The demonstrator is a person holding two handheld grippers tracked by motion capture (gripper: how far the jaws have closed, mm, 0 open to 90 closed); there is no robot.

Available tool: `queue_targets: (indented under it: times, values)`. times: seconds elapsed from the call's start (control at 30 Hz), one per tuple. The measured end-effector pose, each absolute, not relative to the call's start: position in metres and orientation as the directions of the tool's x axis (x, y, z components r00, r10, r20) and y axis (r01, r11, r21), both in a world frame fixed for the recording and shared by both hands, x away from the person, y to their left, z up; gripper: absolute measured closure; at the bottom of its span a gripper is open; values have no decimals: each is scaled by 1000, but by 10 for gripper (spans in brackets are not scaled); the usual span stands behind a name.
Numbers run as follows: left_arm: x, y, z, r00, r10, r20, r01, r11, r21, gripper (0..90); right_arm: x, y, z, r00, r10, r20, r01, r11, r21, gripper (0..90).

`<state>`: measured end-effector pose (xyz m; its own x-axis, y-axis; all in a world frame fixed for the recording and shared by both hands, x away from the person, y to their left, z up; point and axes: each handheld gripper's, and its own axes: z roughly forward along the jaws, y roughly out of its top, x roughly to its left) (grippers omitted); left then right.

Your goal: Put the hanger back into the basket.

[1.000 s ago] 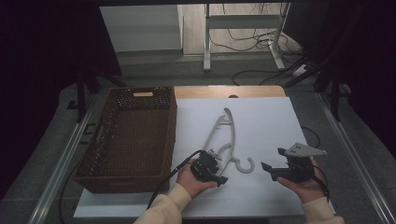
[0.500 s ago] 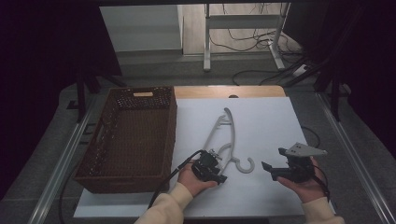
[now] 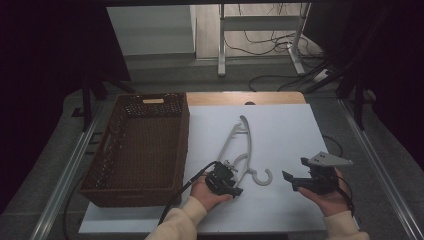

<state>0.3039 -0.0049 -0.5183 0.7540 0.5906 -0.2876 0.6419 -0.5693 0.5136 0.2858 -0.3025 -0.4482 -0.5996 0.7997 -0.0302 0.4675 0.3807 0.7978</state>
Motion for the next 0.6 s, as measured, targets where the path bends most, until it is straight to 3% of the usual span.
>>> queue_targets:
  times: [0.3, 0.6]
  values:
    - [296, -8, -520, 760, 617, -206, 615, -579, 535, 653, 288, -307, -447, -550, 835, -16, 495, 342, 799, 183]
    - [297, -8, -520, 744, 640, -189, 626, -570, 532, 737, 288, -310, -446, -521, 853, -18, 501, 323, 803, 188]
